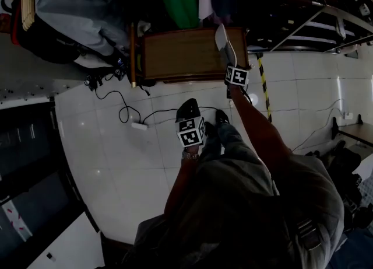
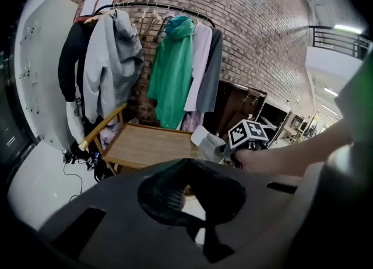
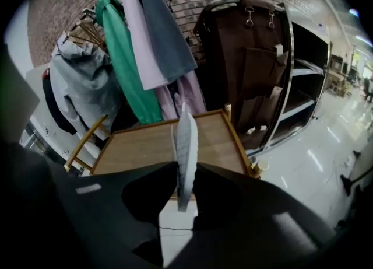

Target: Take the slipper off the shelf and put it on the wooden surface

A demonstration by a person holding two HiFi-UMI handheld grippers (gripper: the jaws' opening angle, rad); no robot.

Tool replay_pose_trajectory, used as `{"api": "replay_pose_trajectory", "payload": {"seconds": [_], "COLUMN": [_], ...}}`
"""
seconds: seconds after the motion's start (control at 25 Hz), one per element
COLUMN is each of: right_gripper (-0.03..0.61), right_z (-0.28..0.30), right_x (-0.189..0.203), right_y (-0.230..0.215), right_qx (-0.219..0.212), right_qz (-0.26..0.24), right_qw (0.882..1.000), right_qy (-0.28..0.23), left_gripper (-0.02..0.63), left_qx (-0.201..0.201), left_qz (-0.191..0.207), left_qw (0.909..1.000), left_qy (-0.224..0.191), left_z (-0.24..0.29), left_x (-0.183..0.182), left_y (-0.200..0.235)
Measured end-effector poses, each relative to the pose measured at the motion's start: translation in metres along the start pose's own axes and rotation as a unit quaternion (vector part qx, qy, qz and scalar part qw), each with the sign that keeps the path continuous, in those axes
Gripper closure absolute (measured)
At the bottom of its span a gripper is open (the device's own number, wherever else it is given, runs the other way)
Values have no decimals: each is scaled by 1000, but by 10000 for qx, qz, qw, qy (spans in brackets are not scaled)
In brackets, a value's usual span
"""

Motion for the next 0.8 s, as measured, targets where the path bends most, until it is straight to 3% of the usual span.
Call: {"api": "replay_pose_trajectory", "payload": {"seconds": [0.08,0.16,0.36,0.6,0.64,0.72,0.8], "right_gripper": [438,263,85,93,122,258,302], "right_z": [14,24,26,-24,-38,-73,-110], "right_x": [14,31,54,50,47,35,26], "right_y": [-2,-4,-9,-16,-13,0,20], "right_qx": [87,6,-33,-155,-297,-693,-934], "right_qz": [-32,-164,-407,-212,-136,-15,-29], "right_qw": [9991,9960,9926,9969,9976,9973,9955], "right_qy": [420,874,1140,738,608,227,-168], "left_gripper": [609,609,609,609,609,609,609], "left_qx": [-32,-12,73,270,313,415,537], "left_qz": [0,34,86,27,19,42,206], "left_qw": [10000,10000,9999,9996,9995,9990,9980], "left_qy": [53,87,109,-14,-51,-146,-245], "left_z": [4,8,14,16,15,11,5], "left_x": [3,4,1,-15,-19,-29,-37], "left_y": [1,-2,-6,-20,-23,-28,-32]}}
Point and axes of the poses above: the fingertips, and each gripper's own axes: z forward along the fingers, y to its left, x out of its underside, the point moved 8 cm from there along -z, backward along the fingers, and after that the axes turned 8 degrees about -z, right-handed, at the moved point
